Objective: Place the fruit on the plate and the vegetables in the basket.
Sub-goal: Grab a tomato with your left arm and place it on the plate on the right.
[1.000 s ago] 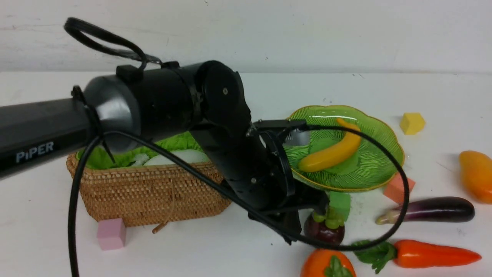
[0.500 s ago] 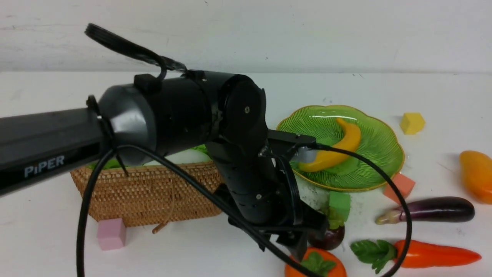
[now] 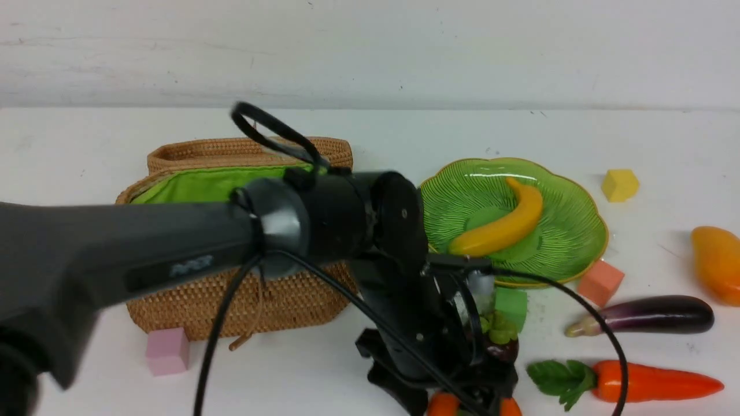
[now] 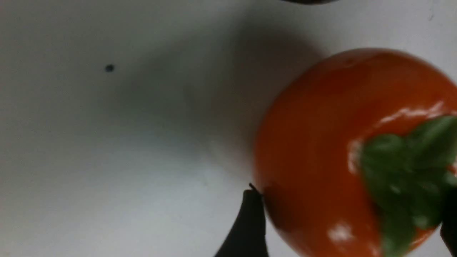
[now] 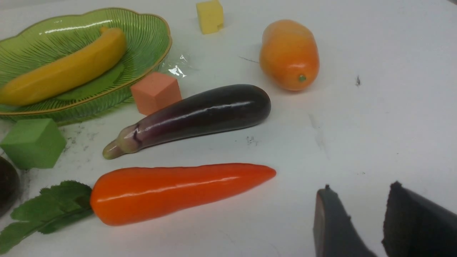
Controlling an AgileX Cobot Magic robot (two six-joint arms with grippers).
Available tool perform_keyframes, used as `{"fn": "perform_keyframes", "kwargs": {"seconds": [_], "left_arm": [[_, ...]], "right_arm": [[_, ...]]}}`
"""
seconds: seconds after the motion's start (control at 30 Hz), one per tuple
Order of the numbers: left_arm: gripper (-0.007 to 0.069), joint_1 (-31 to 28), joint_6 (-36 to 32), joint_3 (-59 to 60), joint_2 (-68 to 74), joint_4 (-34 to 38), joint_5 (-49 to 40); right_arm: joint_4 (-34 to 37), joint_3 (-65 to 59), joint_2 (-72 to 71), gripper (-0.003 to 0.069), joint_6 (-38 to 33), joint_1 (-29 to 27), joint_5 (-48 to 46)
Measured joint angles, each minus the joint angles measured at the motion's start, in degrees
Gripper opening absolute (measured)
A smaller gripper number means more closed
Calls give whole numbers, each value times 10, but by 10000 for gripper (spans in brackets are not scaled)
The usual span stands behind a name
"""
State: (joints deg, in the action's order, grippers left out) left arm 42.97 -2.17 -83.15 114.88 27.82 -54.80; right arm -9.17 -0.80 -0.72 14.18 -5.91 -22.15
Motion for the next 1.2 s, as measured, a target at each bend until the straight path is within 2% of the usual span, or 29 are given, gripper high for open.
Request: {"fn": "perform_keyframes", "kwargs": {"seconds": [0.27,0.87,1.2], "left_arm": [[507,1,-6,-4,18,35,-5],[507,1,-8,-4,17,36,-8],[505,1,-8,-3,4,5,-9]], "right_arm": [[0,0,0,242,0,0,0],[0,0,0,242,0,0,0],[0,0,0,242,0,0,0]]}}
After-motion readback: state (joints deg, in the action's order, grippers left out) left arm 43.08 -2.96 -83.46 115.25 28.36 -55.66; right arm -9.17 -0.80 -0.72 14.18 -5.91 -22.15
